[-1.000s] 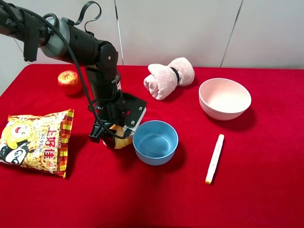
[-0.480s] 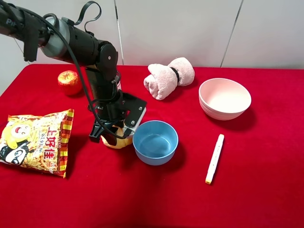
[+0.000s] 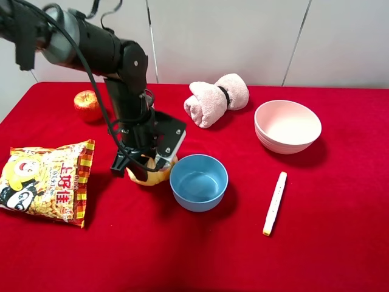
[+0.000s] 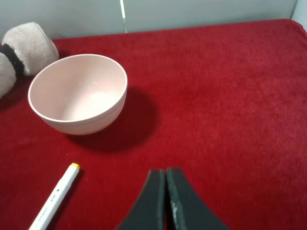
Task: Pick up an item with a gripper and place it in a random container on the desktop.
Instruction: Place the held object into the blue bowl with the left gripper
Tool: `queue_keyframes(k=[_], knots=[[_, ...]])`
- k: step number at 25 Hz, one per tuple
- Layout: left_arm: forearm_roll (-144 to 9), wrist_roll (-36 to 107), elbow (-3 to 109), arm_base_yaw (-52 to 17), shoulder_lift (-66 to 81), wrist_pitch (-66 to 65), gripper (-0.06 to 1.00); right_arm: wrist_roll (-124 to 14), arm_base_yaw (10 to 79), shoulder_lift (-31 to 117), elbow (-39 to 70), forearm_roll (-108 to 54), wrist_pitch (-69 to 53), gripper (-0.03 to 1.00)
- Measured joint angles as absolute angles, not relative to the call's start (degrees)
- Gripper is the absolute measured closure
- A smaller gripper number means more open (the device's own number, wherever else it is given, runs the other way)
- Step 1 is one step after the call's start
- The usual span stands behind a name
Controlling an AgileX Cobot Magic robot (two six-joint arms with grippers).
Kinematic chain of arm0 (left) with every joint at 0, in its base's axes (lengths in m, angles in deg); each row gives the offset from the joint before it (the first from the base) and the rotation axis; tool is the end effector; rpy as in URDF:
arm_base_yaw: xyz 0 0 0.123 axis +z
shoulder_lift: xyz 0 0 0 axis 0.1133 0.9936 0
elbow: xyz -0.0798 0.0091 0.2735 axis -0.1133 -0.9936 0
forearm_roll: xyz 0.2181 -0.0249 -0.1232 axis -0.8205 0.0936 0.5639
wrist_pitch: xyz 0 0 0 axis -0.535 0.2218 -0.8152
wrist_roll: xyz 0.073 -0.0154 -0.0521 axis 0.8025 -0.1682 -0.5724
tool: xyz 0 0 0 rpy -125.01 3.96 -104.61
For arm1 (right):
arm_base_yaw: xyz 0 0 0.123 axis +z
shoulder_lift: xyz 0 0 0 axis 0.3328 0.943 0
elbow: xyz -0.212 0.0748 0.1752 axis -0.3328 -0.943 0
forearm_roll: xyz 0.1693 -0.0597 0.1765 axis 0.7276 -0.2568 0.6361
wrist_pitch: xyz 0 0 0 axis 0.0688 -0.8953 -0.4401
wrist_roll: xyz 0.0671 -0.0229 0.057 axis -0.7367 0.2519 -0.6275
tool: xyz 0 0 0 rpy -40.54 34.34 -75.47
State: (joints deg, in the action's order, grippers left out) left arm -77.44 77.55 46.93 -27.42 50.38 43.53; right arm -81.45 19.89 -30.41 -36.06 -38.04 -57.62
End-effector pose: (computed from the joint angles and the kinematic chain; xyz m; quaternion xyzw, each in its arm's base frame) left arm 0.3113 -0.2142 0.1324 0.8082 0.5873 -0.0076 0.0428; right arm -0.0039 -0.0044 0.2805 0.0226 0.8406 -0.0100 0.5411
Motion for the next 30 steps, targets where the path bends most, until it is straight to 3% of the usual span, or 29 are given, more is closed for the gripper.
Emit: queue_keyframes(k=[19,30], knots=[[-77.70,71.79,48.70,-27.76,42.94,49.47,0.52,-81.45,19.89,-30.41,-36.06,-38.04,-57.62,1.00],[-76.98,70.12,51.27,-36.51,42.89,46.28,0.52,-81.45,19.89,-30.41,-36.06,-38.04,-57.62,1.00]])
